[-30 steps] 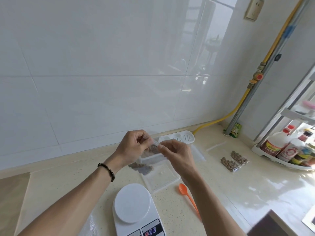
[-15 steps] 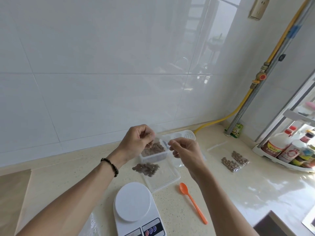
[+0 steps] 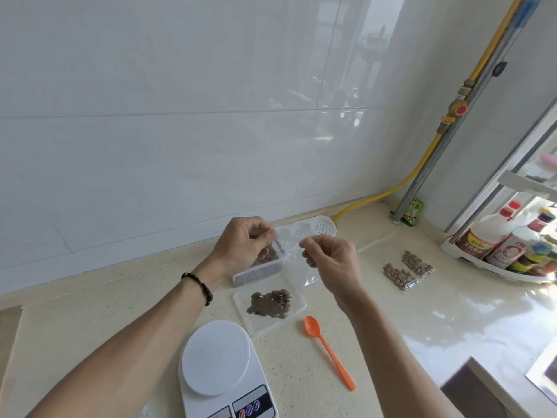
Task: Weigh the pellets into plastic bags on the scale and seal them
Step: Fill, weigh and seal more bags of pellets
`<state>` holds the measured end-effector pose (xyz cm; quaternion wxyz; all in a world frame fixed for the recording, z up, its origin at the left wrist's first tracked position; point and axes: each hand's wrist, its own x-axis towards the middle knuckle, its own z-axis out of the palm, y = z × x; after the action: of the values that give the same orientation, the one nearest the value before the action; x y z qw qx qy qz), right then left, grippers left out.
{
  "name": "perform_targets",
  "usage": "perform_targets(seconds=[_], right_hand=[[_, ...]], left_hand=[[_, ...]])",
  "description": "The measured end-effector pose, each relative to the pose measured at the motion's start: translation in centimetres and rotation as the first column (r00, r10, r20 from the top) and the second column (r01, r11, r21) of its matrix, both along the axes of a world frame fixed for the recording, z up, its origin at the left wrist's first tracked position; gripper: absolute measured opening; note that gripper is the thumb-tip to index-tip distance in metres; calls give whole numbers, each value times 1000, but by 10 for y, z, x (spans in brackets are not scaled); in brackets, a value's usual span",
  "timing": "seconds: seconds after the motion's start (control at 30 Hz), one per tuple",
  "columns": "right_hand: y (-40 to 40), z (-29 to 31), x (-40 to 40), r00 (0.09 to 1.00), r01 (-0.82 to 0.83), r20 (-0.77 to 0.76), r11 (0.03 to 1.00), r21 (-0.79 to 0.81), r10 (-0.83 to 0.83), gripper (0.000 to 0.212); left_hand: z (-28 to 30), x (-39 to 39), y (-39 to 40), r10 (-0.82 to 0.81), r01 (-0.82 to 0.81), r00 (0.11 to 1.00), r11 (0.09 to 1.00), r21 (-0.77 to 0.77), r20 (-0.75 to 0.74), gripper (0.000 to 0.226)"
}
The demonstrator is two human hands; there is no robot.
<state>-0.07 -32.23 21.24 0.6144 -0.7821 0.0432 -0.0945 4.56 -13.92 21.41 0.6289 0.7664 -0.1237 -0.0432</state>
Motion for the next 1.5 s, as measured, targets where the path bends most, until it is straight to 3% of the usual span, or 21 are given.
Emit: perform_targets(seconds=[0.2, 0.3, 0.47, 0.57, 0.63, 0.8, 0.93, 1.03, 1.2, 1.5], right_hand=[[-62, -21, 38, 993, 118, -13, 993, 9, -118, 20], [-106, -34, 54, 999, 33, -47, 992, 118, -27, 24], [-193, -77, 82, 943, -189, -290, 981, -51, 166, 45], [-241, -101, 92, 921, -189, -361, 977, -94, 143, 27], [-274, -114, 96, 911, -144, -393, 989, -16, 126, 9], [-357, -138, 107, 889, 186, -445, 973, 136, -108, 24], [-413, -154, 120, 817, 431, -451, 900, 64, -359, 24], [-444, -167, 133, 761, 495, -459, 868, -44, -458, 26], [-474, -192, 156, 699, 514, -471, 836, -192, -538, 33], [-483, -214, 165, 688, 384, -459, 819, -426, -562, 49]], left_hand=[[-8, 33, -56, -67, 71, 996, 995, 74, -63, 11], [-13, 52, -99, -37, 42, 998, 993, 110, -41, 13], [-26, 86, -176, -23, 24, 993, 1000, 11, -114, 13], [-38, 109, -220, 14, -23, 987, 998, -52, -158, 12], [-51, 126, -247, 68, -76, 984, 996, -42, -167, 15], [-94, 173, -318, 137, -119, 981, 984, 136, -137, 17], [-127, 204, -383, 84, -62, 995, 945, 321, -54, 14], [-152, 225, -427, 63, -37, 997, 914, 403, -51, 13], [-191, 249, -467, 60, -32, 997, 889, 456, -46, 10], [-224, 263, -477, 67, -13, 995, 839, 544, -79, 10]])
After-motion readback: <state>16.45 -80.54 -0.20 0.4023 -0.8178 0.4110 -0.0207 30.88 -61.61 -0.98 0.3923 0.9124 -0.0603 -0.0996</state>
